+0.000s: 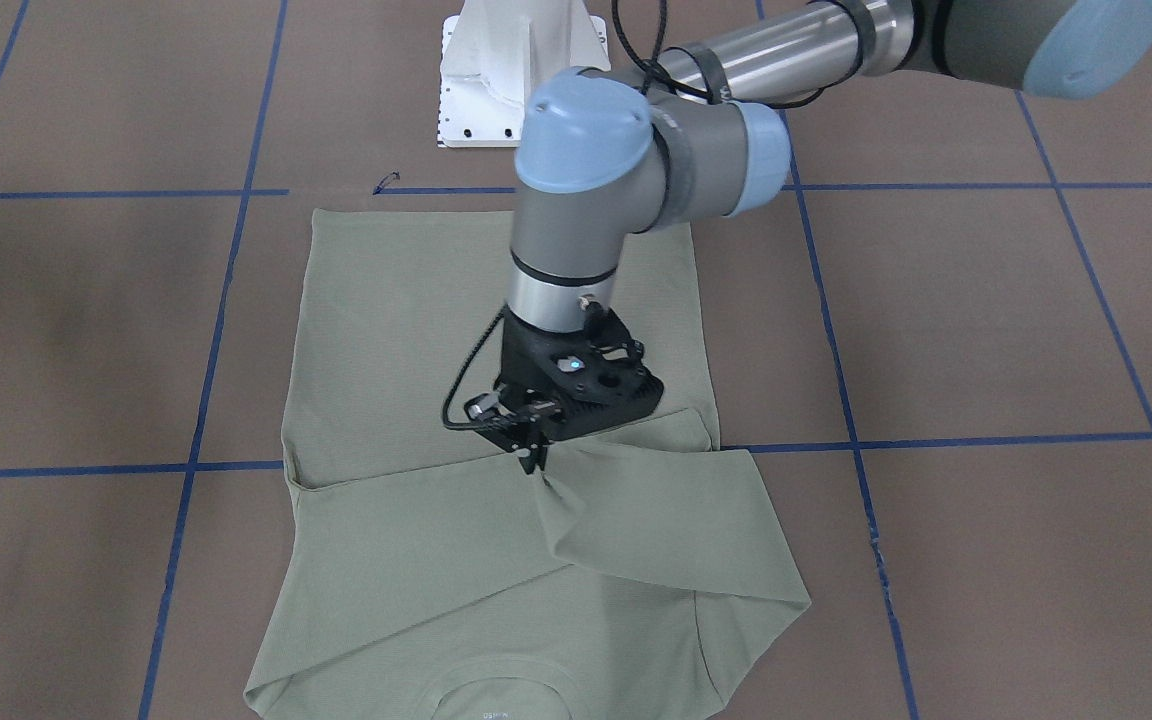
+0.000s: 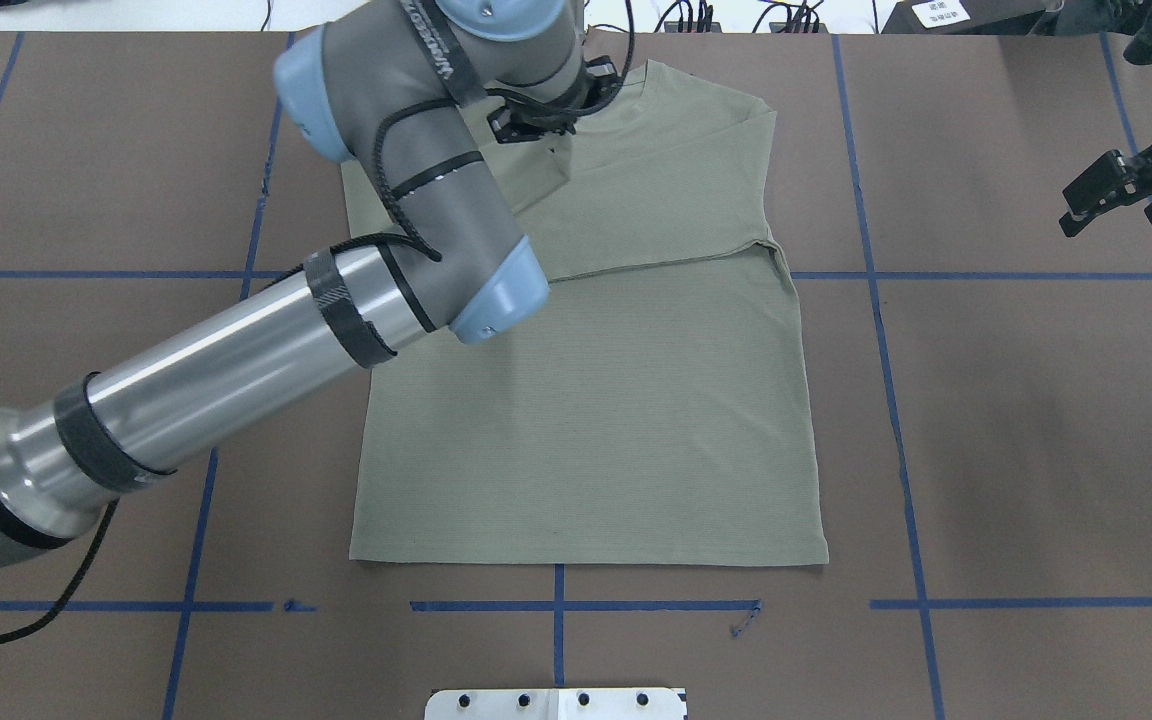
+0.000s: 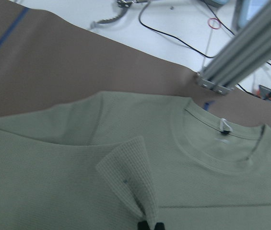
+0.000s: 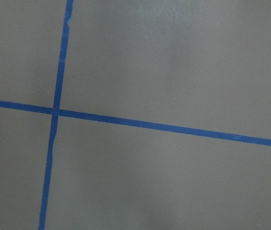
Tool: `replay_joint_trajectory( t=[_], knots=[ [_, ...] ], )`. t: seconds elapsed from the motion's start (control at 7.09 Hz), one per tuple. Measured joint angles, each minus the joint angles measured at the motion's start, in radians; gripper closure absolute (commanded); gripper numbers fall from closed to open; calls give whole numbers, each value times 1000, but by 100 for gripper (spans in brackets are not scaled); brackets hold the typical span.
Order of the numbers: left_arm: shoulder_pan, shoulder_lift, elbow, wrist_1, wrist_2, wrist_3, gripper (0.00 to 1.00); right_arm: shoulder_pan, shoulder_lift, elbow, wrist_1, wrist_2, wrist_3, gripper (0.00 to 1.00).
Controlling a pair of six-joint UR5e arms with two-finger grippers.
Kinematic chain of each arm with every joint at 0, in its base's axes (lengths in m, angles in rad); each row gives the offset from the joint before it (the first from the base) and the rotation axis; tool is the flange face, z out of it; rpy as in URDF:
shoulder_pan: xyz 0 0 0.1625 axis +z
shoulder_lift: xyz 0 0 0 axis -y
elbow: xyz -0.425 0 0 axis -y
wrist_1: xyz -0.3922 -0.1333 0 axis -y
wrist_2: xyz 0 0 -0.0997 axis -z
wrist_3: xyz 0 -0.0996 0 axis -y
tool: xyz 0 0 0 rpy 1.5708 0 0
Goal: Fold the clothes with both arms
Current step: 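Carry the grasped sleeve with the left gripper across the shirt body, then release the sleeve with the left gripper while the right gripper moves to the hem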
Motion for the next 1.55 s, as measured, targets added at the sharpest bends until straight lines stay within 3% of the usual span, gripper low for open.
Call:
replay_joint_trajectory(
  t=[0.28,0.56,0.7,0.85,1.27,1.55],
  knots=[
    [106,-76,125,-40,85,-118,100,0,-1,0,-1,2,2,0],
    [140,-112,211,-87,117,-168,100,1,-2,-2,-1,3,6,0],
    [159,-124,227,-92,138,-187,58,1,-2,-3,-1,3,8,0],
    [194,-145,250,-101,178,-233,1,0,-2,-4,-1,3,8,0],
    [245,-201,243,-143,223,-246,0,-1,-3,-4,-1,15,10,0],
    [243,-146,164,-123,223,-183,0,-2,-2,8,-1,22,13,0]
  ],
)
